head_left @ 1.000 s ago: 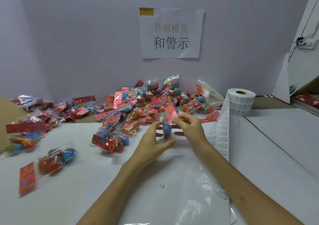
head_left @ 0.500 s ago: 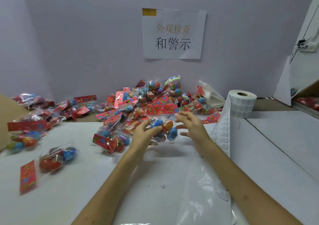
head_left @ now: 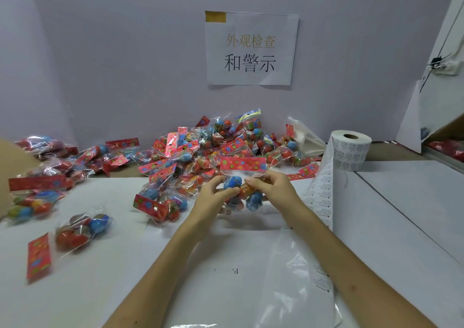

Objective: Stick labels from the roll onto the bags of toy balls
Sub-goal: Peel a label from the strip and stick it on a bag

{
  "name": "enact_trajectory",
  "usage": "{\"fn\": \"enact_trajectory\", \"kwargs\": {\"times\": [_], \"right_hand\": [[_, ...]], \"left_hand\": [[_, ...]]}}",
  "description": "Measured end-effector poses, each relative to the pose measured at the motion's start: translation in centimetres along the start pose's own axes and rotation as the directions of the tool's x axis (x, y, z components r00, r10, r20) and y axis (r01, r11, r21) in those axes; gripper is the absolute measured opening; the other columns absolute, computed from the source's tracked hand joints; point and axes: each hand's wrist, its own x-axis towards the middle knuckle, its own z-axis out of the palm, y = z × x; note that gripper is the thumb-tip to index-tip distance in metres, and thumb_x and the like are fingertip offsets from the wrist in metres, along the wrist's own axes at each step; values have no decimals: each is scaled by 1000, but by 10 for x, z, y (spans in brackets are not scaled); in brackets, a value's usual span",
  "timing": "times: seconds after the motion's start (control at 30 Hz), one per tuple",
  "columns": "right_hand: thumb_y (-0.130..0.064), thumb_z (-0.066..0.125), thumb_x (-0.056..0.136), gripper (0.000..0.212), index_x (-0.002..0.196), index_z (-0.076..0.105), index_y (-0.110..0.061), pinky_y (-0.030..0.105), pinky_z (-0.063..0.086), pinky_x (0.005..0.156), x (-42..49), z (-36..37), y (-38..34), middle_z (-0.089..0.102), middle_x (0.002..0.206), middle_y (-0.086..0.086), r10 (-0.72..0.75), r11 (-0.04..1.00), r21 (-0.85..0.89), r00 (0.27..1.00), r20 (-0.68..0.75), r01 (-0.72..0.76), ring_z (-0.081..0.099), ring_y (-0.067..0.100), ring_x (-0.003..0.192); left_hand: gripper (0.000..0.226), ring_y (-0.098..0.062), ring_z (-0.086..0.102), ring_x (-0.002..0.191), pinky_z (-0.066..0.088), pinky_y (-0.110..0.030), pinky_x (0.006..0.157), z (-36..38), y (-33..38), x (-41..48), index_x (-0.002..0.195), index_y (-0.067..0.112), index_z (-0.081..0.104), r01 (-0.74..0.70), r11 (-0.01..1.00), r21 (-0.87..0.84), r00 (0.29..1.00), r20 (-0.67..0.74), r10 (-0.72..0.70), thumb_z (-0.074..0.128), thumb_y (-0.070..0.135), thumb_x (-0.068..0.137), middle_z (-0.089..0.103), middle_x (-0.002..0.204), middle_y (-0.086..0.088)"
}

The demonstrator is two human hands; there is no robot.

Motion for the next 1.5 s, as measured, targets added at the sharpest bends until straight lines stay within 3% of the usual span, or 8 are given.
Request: {"fn": "enact_trajectory", "kwargs": {"times": [0.2, 0.43, 0.67, 0.77, 0.93, 1.1, 1.23, 1.5], "right_hand": [[-16, 76, 86, 21, 106, 73, -19, 36, 49, 86, 7, -33, -3, 67, 110, 4, -379, 854, -487, 858, -346, 181, 59, 24, 103], [-9, 75, 81, 70, 144, 45, -13, 52, 42, 103, 14, -83, 11, 34, 153, 14, -185, 835, -518, 789, -585, -188, 36, 38, 138], [2, 75, 82, 80, 148, 31, -8, 40, 55, 83, 19, -86, 14, 55, 134, 14, 230, 972, 65, 867, -442, -225, 60, 32, 110], [0, 70, 89, 48, 134, 52, 3, 33, 53, 66, 20, -74, 10, 66, 115, 17, 364, 925, 199, 908, -209, -325, 66, 29, 92], [-10, 66, 95, 15, 108, 71, -3, 36, 61, 72, 13, -55, 8, 78, 96, 11, 347, 930, 93, 934, 90, -354, 75, 26, 87], [2, 55, 97, 19, 111, 67, -3, 36, 61, 67, 15, -54, 4, 78, 100, 13, 216, 915, 315, 966, 144, -251, 76, 27, 87], [7, 52, 95, 28, 115, 67, -5, 36, 60, 69, 14, -54, 5, 77, 101, 12, 173, 888, 396, 968, 182, -233, 75, 25, 87], [7, 60, 91, 30, 118, 65, -6, 39, 60, 76, 12, -48, 5, 76, 109, 13, 191, 897, 373, 968, 160, -238, 72, 32, 102]], "left_hand": [[24, -4, 72, 66, 52, -16, 54, -8, -10, 4, 104, 28, 53, 26, 989, 147, 974, -225, 8, 73, 22, 93, 71, 87, 6], [60, -27, 59, 119, 54, -47, 98, -12, -14, 8, 140, 14, 44, 64, 868, 492, 941, -319, 111, 76, 29, 92, 58, 136, -8], [68, -24, 46, 132, 43, -38, 111, -10, -5, 0, 147, 12, 44, -72, 771, 633, 830, -391, 397, 78, 15, 88, 46, 143, -8], [37, -18, 59, 111, 54, -31, 96, -9, -2, -2, 125, 13, 62, -226, 751, 620, 793, -331, 512, 73, 9, 90, 58, 123, -4], [13, -4, 61, 56, 51, -19, 55, -3, -2, -4, 81, 25, 69, -322, 740, 591, 825, -207, 525, 72, 25, 94, 64, 63, 14], [24, -12, 61, 46, 53, -29, 46, -2, 3, -3, 91, 20, 75, -127, 960, 251, 988, -58, 146, 67, 43, 96, 74, 68, -2], [44, -25, 72, 68, 61, -32, 59, 2, 5, -7, 112, 10, 72, 178, 984, -20, 958, 230, -169, 69, 49, 92, 77, 98, -17], [21, -25, 72, 92, 59, -39, 83, 11, -6, -7, 114, 8, 74, 202, 966, -160, 958, 235, -161, 70, 9, 93, 75, 111, -16]]}}
